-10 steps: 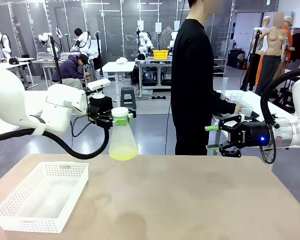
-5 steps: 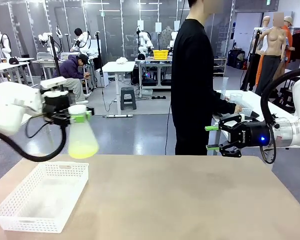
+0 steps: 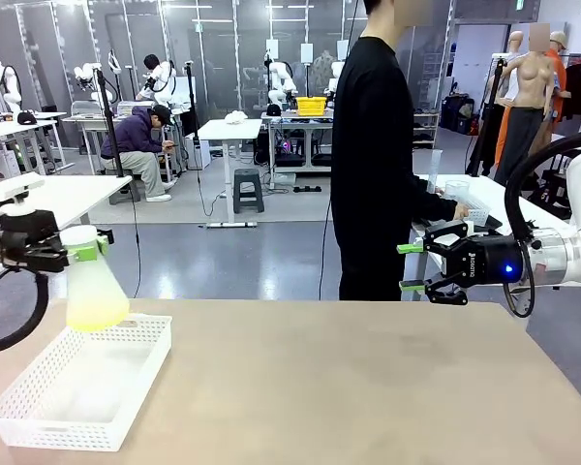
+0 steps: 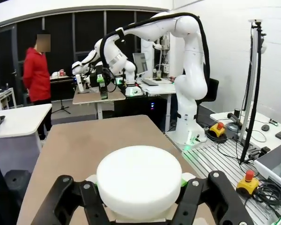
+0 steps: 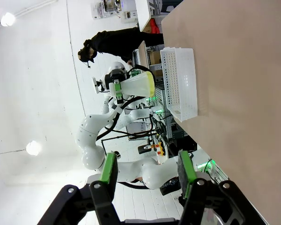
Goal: Prepare the solutions needed for the experiment.
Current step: When the human places the Big flask in the center of the table, pick up the Big flask and place it in the left Organizing basket.
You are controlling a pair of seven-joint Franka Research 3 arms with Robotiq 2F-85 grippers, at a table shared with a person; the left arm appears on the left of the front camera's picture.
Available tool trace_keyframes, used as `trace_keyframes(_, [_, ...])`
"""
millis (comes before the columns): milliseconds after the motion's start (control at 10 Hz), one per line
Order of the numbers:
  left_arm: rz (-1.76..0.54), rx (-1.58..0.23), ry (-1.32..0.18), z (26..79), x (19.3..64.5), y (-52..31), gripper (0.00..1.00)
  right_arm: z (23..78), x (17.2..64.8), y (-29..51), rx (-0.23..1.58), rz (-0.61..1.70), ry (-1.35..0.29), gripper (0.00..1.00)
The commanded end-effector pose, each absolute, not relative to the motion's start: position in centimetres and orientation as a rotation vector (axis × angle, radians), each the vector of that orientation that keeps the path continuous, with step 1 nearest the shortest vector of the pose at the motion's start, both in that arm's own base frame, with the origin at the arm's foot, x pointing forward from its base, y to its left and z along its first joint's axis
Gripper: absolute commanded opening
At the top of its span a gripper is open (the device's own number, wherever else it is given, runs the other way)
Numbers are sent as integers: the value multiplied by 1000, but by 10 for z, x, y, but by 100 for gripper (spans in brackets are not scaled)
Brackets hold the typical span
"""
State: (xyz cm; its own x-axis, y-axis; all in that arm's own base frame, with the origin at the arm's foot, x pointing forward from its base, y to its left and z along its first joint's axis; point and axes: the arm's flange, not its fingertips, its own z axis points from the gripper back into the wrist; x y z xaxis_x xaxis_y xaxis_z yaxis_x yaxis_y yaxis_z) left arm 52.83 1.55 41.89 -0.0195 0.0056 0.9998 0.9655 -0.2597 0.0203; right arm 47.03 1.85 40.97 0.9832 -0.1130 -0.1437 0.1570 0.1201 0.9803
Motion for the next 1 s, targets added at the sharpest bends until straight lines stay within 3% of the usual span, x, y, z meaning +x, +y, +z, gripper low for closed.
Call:
trace_keyframes(0, [-1416,-1350,-1121,414,514,20,2,411,470,19,1435,-195,38,66])
trace_keyframes(400, [-1373,-1302,-1177,370,515,37,2,411,470,19,1435,-195,38,66])
trace_keyframes(900, [-1374,-1253,-1129,319,525,34,2,411,470,19,1435,-195,38,66])
